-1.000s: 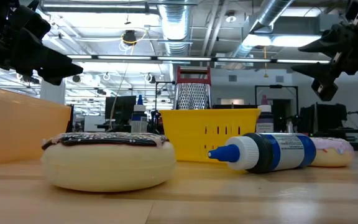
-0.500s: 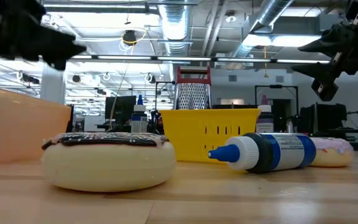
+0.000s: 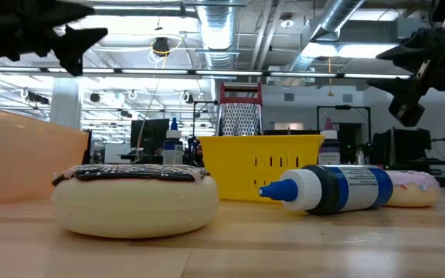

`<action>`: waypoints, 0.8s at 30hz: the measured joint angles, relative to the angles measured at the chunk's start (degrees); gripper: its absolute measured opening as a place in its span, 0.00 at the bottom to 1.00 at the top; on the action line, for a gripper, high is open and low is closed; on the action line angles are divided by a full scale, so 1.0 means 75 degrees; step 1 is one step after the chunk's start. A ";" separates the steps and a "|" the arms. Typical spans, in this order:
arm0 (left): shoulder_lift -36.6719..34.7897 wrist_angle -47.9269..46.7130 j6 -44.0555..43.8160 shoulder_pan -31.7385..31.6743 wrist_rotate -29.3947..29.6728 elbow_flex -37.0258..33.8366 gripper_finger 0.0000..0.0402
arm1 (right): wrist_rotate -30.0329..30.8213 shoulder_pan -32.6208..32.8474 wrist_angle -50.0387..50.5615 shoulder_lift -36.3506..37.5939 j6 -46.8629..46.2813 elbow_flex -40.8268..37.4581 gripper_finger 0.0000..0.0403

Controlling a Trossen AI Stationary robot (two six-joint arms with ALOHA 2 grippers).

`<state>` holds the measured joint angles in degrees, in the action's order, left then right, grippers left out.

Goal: Pick & Place Food Item
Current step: Put the violet donut into the yellow basket

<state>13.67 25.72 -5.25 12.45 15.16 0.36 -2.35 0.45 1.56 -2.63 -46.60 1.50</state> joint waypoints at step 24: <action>0.0000 -0.0264 -0.0764 0.0000 -0.0003 0.0000 0.48 | 0.1922 -0.0648 -0.0791 0.0003 0.0232 -0.0009 0.44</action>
<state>13.67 23.74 -10.98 12.45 15.14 0.36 12.07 -4.41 -4.37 -2.61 -44.86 1.43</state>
